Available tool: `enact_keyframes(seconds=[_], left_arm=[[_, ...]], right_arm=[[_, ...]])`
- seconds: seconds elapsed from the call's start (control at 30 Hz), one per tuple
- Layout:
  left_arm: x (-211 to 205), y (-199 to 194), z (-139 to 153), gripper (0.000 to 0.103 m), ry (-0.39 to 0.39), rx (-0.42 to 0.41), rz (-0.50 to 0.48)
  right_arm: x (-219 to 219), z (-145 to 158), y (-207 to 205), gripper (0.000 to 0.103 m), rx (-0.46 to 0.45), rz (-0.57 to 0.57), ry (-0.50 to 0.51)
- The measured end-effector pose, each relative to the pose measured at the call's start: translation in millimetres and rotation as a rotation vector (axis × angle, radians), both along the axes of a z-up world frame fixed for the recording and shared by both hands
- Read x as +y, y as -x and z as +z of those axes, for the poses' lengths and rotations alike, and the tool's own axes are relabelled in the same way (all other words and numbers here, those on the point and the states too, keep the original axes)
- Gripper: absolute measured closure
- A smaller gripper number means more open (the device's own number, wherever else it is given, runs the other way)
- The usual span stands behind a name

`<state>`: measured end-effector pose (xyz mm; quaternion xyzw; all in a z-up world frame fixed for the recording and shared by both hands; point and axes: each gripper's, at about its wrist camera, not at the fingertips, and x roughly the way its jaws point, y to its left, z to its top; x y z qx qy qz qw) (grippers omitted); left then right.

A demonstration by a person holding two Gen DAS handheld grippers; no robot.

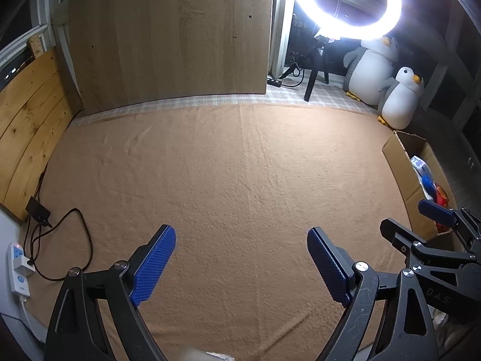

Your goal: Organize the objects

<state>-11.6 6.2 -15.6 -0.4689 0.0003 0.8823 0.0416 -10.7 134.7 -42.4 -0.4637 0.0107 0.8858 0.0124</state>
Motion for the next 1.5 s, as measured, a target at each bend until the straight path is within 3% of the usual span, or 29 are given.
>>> enact_keyframes(seconds=[1.5], left_arm=[[-2.1,2.6,-9.4,0.009,-0.003,-0.018,0.005]], right_arm=[[7.4,-0.8,2.5,0.026,-0.007,-0.020,-0.013]])
